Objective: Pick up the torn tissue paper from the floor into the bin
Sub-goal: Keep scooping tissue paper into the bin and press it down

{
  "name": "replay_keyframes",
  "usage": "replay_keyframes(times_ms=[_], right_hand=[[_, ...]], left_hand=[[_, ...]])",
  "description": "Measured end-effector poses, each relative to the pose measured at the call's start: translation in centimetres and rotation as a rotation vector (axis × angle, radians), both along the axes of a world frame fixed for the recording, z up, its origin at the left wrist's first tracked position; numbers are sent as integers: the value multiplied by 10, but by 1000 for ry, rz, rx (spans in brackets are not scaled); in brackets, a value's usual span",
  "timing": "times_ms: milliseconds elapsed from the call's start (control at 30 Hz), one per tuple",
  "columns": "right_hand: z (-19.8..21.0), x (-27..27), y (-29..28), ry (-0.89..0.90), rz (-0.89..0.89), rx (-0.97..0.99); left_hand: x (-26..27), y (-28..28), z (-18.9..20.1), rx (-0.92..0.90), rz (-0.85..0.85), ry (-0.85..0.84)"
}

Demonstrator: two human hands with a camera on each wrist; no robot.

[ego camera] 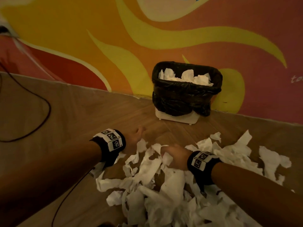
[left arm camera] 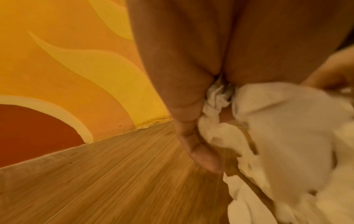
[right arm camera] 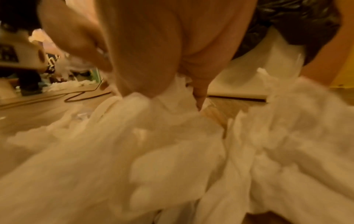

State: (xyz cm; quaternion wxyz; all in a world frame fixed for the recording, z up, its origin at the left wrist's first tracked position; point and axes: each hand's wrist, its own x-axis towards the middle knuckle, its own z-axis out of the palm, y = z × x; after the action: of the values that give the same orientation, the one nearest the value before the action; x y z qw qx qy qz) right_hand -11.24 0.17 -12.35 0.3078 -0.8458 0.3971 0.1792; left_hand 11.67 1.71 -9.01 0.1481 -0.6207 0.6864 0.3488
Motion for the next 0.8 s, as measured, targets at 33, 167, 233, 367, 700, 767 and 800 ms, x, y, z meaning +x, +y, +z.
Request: replay_keyframes(times_ms=[33, 167, 233, 367, 700, 767, 800], right_hand=[[2, -5, -2, -34, -44, 22], [21, -22, -9, -112, -156, -4], [26, -27, -10, -128, -214, -32], [45, -33, -12, -153, -249, -157], [67, -48, -27, -300, -175, -336], [69, -50, -30, -321, -227, -338], [73, -51, -31, -334, -260, -325]], left_hand=[[-1, 0, -6, 16, -29, -31], [-13, 17, -34, -6, -96, -133], [-22, 33, -49, -137, -117, -113], [-29, 59, -71, -137, -174, -93], [-45, 44, -56, -76, -253, -74], [-46, 32, -43, -92, -238, -37], [-46, 27, -37, -103, -202, -8]])
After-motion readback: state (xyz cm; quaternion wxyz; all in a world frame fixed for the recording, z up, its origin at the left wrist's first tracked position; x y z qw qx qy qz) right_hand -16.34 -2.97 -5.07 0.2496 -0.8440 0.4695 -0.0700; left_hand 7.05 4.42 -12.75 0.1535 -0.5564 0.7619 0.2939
